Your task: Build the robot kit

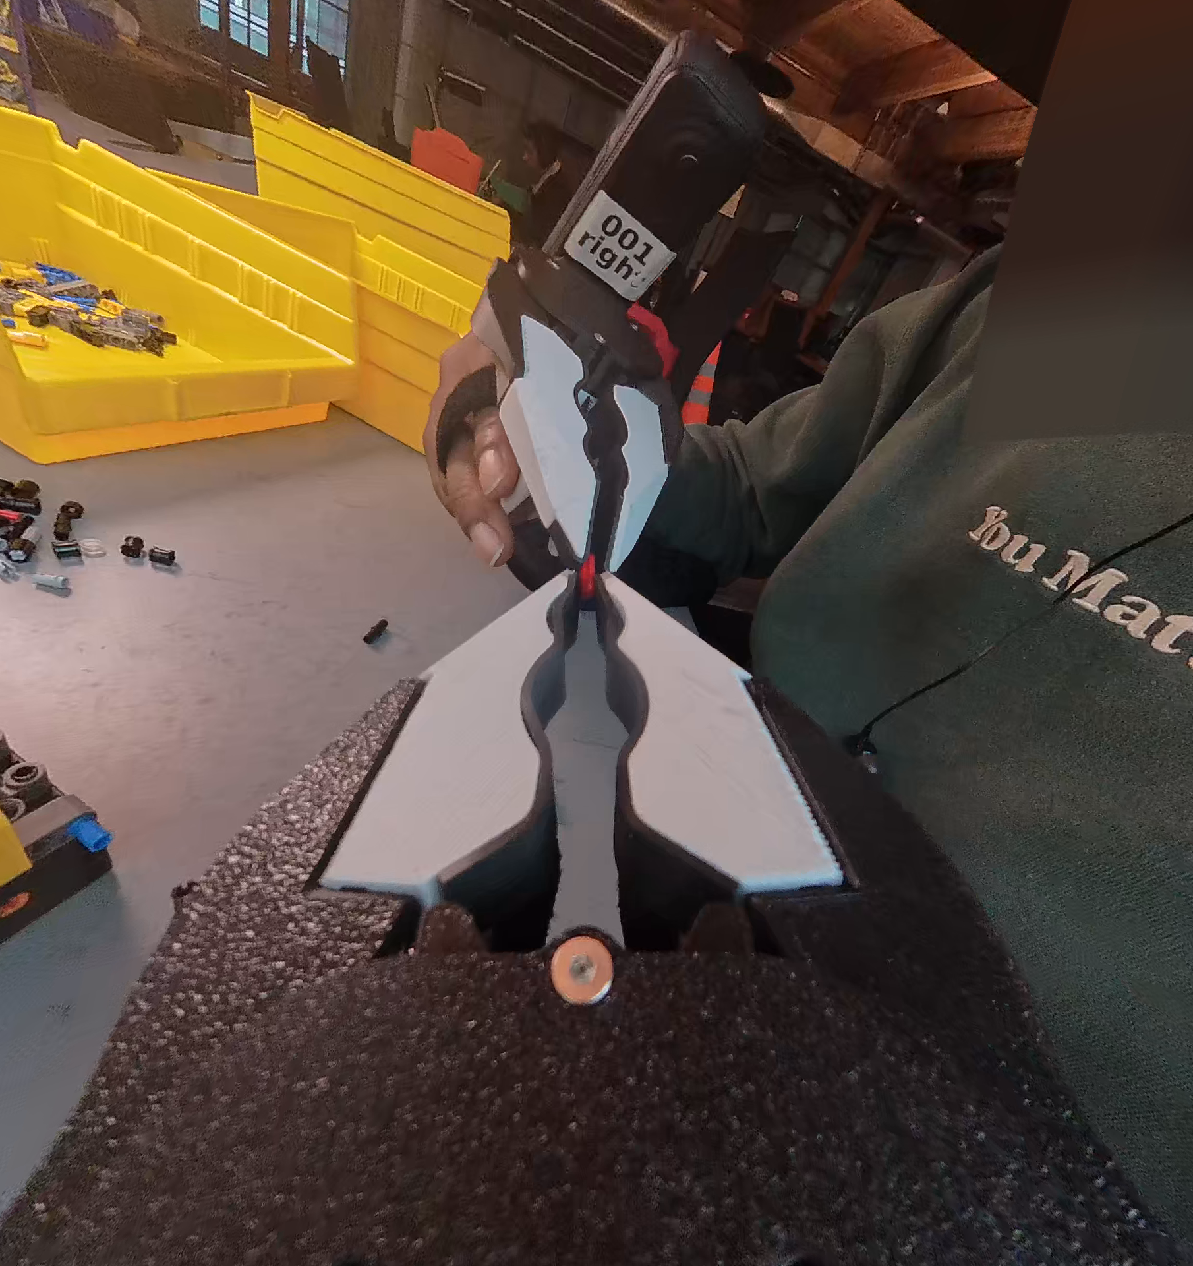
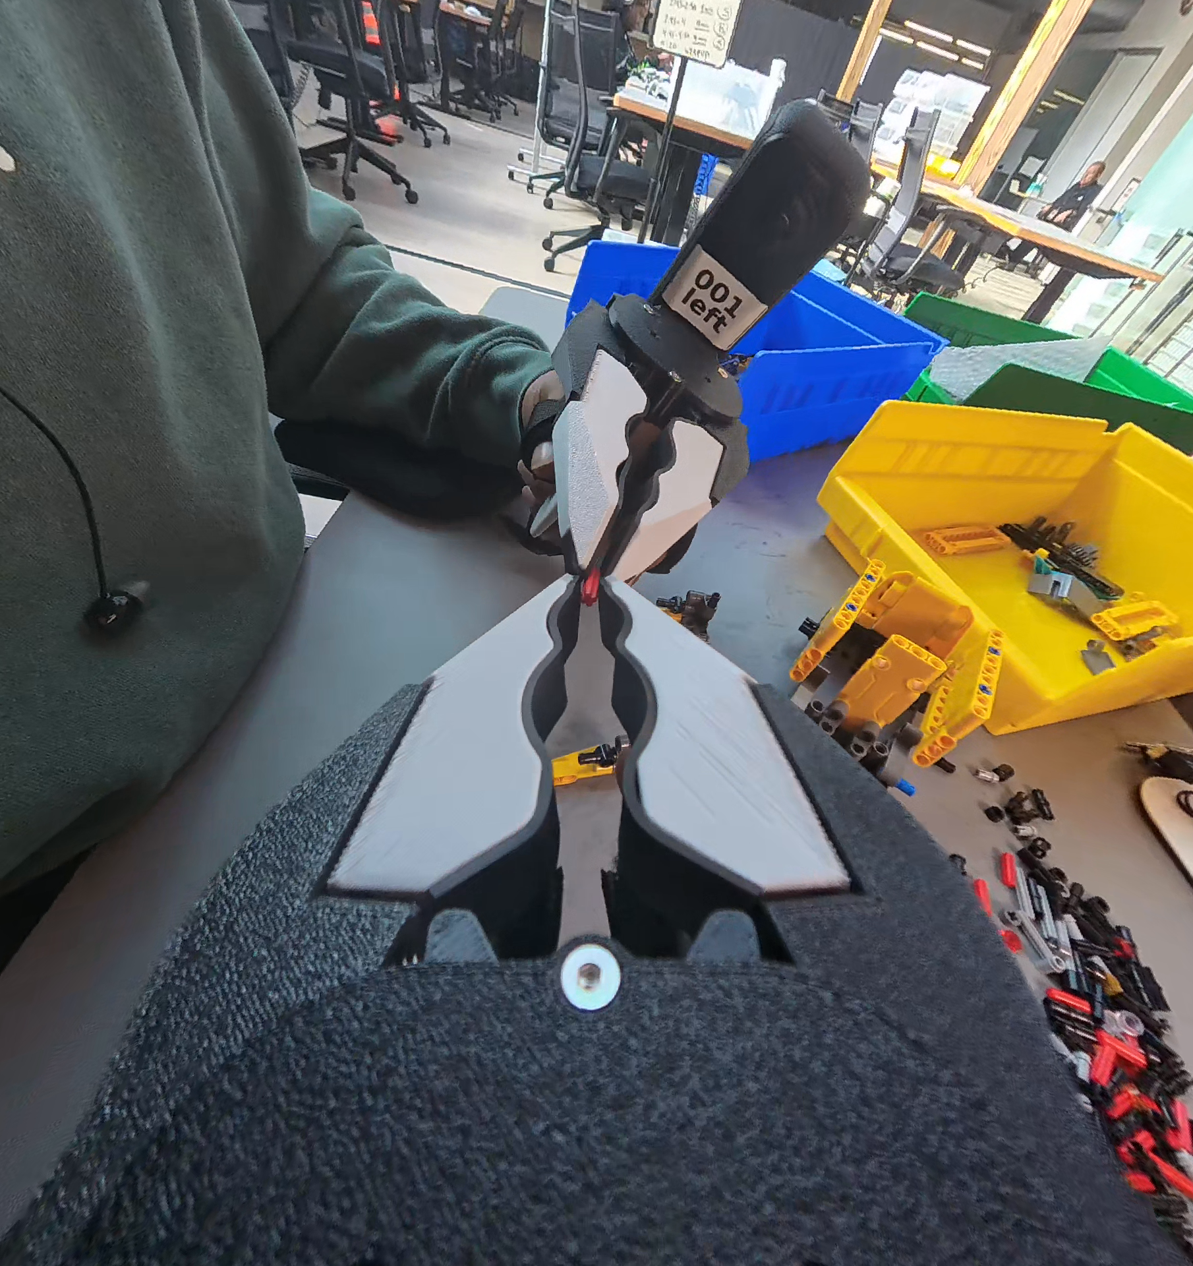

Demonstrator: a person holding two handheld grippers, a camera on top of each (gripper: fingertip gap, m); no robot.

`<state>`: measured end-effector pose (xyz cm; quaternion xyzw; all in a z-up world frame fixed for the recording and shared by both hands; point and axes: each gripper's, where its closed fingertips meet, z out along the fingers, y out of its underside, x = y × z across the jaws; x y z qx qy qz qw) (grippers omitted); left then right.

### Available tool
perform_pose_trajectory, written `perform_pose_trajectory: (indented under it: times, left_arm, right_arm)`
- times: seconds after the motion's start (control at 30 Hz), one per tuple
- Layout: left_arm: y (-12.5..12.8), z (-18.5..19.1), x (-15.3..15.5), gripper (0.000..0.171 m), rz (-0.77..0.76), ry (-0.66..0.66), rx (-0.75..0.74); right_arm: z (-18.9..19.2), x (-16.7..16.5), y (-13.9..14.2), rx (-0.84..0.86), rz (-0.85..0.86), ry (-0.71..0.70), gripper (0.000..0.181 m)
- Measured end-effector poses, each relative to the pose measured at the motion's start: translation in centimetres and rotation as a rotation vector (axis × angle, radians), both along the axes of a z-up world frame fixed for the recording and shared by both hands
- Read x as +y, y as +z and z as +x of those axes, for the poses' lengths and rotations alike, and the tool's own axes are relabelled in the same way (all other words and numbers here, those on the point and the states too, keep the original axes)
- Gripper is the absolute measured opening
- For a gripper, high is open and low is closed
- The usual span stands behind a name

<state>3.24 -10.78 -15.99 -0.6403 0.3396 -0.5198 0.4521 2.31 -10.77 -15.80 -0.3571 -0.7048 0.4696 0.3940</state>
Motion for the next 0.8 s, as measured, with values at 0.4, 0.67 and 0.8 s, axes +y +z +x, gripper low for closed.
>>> perform_pose_trajectory:
  times: [0.4,0.67,0.8]
  left_arm:
    - [0.5,-0.1,-0.1,0.003,-0.046,-0.026,-0.062]
    - [-1.7,-0.3,0.8,0.008,-0.018,0.048,0.113]
    - [-6.1,-0.6,0.0,0.010,0.068,0.024,0.458]
  right_arm:
    - [-0.1,0.0,0.3,0.035,0.084,-0.025,0.004]
    - [0.0,0.9,-1.4,-0.077,0.032,-0.036,0.003]
    - [1.8,-0.5,-5.1,-0.306,0.030,0.080,0.003]
